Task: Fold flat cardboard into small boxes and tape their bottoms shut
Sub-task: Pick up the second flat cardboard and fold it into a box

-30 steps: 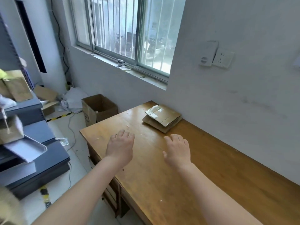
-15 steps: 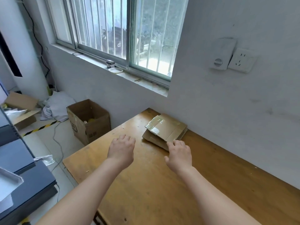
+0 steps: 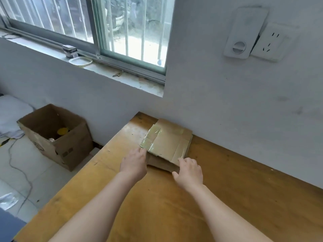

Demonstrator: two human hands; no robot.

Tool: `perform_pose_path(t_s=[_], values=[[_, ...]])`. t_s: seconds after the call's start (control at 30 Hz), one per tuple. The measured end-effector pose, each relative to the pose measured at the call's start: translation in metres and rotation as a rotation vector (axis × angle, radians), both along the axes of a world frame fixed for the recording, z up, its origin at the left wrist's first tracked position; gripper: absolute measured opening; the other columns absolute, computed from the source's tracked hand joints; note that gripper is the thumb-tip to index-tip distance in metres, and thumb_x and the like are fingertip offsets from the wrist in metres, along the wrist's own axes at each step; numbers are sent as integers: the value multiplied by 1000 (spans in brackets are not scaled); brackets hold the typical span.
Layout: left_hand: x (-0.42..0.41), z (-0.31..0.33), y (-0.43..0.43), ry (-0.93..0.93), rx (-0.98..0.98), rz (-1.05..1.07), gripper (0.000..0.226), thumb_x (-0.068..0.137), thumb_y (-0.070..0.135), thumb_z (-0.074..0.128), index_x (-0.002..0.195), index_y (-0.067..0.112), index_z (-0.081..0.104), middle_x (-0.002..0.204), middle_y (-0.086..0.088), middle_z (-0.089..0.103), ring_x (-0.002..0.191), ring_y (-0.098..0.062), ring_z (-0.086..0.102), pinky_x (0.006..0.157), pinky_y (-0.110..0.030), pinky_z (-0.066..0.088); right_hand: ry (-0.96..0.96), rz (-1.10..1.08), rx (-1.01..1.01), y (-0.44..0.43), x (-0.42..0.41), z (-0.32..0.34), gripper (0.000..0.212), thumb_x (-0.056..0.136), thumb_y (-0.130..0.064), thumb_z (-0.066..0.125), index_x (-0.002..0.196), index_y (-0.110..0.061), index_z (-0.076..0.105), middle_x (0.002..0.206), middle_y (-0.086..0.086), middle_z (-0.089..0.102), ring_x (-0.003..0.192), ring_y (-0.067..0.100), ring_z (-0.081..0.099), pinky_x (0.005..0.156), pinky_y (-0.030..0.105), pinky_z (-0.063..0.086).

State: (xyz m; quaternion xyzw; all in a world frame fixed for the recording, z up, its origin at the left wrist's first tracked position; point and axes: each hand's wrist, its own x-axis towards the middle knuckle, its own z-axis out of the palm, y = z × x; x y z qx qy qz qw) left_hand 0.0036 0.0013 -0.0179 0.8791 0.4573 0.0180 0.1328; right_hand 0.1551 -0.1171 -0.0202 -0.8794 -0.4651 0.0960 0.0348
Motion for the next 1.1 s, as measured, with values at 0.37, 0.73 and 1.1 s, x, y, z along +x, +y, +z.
perform_pose_path(t_s=[0.37, 0.73, 1.1], values=[[50, -46, 65, -232, -164, 143, 46, 94, 34, 54, 133, 13, 43, 118, -7, 51, 108, -24, 45, 89, -33, 42, 471, -504, 151, 49, 25, -38, 67, 92, -45, 57, 146, -13, 32, 134, 7, 53, 118, 24, 54, 93, 34, 49], [72, -47, 83, -531, -322, 310, 28, 97, 27, 52, 114, 7, 60, 104, -4, 54, 88, -17, 48, 72, -29, 37, 676, -840, 581, 60, 32, -46, 43, 98, -35, 51, 136, -14, 44, 120, 0, 56, 99, 14, 51, 80, 29, 42], [59, -21, 33, -1003, -620, 462, 16, 98, 20, 49, 111, 12, 55, 109, -7, 63, 99, -25, 60, 83, -49, 54, 742, -758, 915, 21, 22, 1, 19, 101, -27, 47, 87, -17, 55, 80, -1, 58, 72, 11, 53, 60, 20, 39]])
